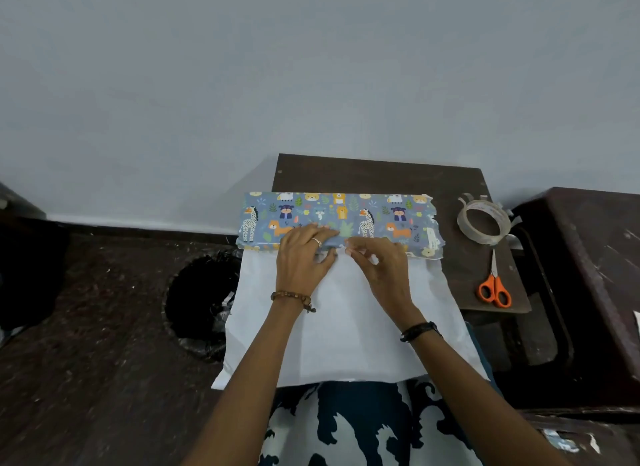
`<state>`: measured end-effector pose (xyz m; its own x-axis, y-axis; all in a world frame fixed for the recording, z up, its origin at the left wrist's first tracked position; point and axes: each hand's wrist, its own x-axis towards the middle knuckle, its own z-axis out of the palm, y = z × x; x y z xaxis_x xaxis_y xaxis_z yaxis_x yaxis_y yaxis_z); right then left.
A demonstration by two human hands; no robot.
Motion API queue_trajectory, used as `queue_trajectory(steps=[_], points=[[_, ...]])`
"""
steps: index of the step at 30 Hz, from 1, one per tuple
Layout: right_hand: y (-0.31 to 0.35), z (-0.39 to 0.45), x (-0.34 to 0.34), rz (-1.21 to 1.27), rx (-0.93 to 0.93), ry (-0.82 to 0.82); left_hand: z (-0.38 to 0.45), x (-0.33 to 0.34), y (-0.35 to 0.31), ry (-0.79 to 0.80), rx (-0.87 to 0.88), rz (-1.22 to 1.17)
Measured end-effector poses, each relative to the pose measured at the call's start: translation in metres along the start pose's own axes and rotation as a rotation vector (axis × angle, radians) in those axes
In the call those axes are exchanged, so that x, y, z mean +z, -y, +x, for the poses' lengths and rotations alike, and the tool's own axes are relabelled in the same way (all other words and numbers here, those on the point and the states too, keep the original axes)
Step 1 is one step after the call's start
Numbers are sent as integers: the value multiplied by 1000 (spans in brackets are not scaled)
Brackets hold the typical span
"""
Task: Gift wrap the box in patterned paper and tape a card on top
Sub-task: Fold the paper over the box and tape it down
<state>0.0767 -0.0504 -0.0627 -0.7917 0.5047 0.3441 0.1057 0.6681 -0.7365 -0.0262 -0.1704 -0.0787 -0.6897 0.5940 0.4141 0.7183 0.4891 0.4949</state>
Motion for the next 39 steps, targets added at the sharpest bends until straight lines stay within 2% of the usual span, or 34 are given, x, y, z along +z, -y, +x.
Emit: queue_trajectory(steps=[3,8,15,25,39], points=[[5,-1,3,136,147,14,0,0,-1,-7,9,7],[3,-5,12,105,231,-52,0,1,-1,10,-12,-2],[-1,-10,28,16,217,-141,0,0,0,0,-5,5],[2,-15,32,76,212,-133,0,-1,1,5,-7,-23],[0,-10,42,62,352,-215,0,-3,2,26,-4,-59]])
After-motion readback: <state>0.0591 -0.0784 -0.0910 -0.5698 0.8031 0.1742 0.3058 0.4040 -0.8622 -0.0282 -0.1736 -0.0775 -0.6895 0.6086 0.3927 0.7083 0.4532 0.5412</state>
